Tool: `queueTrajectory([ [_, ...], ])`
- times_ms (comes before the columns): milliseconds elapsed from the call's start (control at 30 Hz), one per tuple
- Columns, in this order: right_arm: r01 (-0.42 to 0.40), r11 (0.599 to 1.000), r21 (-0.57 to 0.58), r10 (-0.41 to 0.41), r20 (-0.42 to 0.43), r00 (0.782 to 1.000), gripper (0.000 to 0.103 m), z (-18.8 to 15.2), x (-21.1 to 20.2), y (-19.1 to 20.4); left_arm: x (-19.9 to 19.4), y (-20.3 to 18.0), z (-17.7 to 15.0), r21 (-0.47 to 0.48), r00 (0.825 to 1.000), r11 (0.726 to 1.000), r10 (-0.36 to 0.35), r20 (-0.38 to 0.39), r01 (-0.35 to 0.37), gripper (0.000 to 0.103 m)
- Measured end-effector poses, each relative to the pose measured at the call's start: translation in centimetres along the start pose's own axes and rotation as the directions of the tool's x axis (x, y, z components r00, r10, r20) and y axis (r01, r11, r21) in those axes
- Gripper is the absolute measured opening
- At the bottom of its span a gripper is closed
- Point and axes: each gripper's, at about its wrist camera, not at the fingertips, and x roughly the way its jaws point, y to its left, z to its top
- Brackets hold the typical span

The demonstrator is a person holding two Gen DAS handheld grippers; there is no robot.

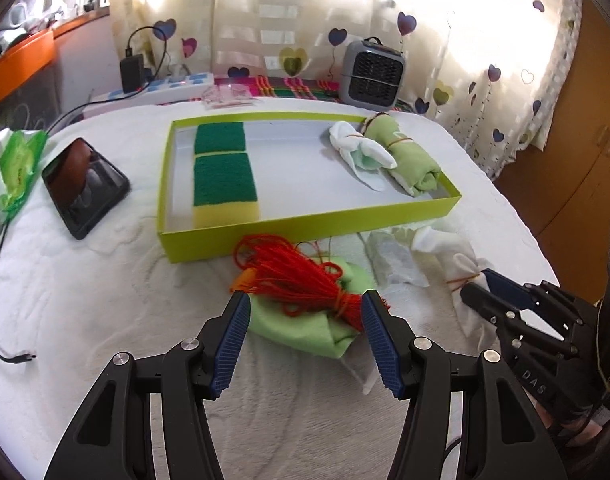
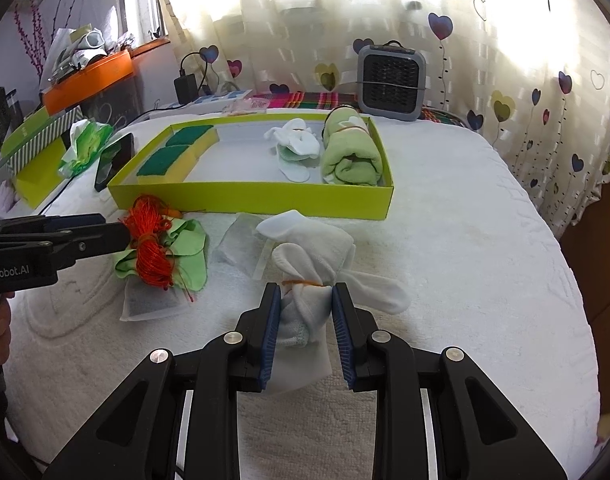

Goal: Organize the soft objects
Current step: 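Lift the white knotted bundle with the right tool while the left tool grasps the red yarn tassel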

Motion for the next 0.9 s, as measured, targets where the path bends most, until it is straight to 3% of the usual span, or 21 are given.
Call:
queueTrajectory([
  [533, -0.004, 1.0, -0.005, 0.004, -0.003, 1.0, 0.028, -0.1, 0.2, 0.3, 2.3, -0.7, -0.2, 0.086, 0.991, 0.995, 0.07, -0.119, -0.06, 0.057],
  [900, -0.01, 1.0, -0.001, 0.01, -0.004, 1.0, 0.028, -0.1, 0.3, 0.3, 1.7, 1.3, -0.5, 0.129, 0.981, 0.982, 0.153, -0.115, -0.138, 0.057],
])
